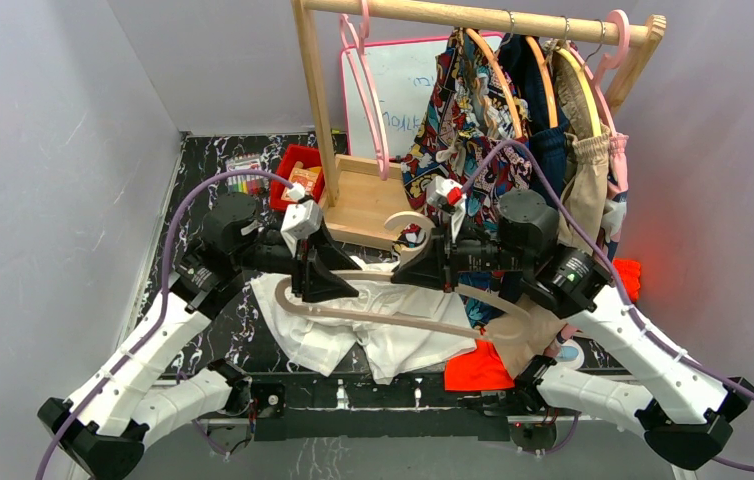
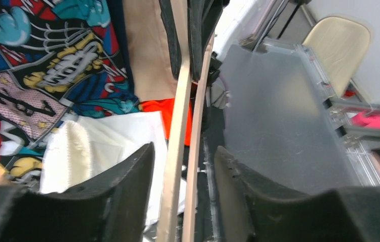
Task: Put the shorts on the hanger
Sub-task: Hang the shorts on the hanger.
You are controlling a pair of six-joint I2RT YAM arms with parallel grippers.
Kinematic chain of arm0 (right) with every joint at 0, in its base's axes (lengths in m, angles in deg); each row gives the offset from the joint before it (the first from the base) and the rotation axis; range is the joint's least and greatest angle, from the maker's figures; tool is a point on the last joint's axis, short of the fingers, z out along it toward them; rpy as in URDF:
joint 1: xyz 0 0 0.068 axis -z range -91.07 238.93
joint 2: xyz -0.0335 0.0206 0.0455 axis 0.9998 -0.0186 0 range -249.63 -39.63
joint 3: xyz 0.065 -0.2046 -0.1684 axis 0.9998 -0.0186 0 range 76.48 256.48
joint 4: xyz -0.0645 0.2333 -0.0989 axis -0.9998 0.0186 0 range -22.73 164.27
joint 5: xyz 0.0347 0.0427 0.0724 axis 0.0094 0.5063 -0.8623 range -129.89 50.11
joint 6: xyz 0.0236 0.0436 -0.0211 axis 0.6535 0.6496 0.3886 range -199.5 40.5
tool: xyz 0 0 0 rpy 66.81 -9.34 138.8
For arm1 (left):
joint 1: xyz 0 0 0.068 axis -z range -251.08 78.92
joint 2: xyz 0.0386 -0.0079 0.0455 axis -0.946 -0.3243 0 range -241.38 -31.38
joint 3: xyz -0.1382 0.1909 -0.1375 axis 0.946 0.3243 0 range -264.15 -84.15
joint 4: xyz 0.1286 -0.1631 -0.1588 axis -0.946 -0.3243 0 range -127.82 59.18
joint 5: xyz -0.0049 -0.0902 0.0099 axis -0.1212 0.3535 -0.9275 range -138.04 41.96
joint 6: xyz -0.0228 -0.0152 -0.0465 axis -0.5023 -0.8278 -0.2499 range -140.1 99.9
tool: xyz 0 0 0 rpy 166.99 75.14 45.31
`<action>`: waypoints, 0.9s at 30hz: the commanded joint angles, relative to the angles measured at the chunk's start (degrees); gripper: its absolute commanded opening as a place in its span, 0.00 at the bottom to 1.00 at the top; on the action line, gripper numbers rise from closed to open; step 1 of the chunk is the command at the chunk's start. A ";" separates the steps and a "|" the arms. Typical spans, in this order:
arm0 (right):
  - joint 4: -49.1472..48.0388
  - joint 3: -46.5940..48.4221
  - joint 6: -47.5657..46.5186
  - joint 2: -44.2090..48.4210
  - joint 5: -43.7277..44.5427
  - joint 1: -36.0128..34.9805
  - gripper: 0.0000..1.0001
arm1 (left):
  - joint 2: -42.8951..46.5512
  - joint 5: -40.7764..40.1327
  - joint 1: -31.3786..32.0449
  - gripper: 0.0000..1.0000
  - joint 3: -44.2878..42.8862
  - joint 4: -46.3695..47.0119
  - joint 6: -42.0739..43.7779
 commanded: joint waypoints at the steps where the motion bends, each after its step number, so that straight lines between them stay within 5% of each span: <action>1: -5.74 0.63 3.10 3.10 5.42 0.42 0.00 | 2.68 -3.68 -0.26 0.73 0.36 1.03 -0.36; 2: -5.49 0.58 3.07 3.39 6.85 0.39 0.00 | 3.44 -6.69 -0.24 0.93 1.07 2.33 -1.35; 3: -4.80 0.56 2.87 3.77 8.64 0.44 0.00 | 4.28 -9.94 -0.29 0.98 1.91 3.64 -2.23; 14: 8.03 -2.84 -0.50 9.41 22.75 0.41 0.00 | 19.86 -49.80 -0.27 0.98 7.95 3.87 -9.55; 18: 9.51 2.40 -4.19 10.56 20.39 0.42 0.00 | 23.22 -61.01 -0.29 0.98 7.97 -1.55 -13.40; 23: 8.41 8.55 -6.10 14.02 22.36 0.38 0.00 | 21.35 -76.82 -0.22 0.98 8.06 -13.56 -23.61; 27: 9.52 4.12 -6.01 16.23 26.34 0.38 0.00 | 15.72 -80.41 -0.25 0.97 8.79 -21.28 -32.91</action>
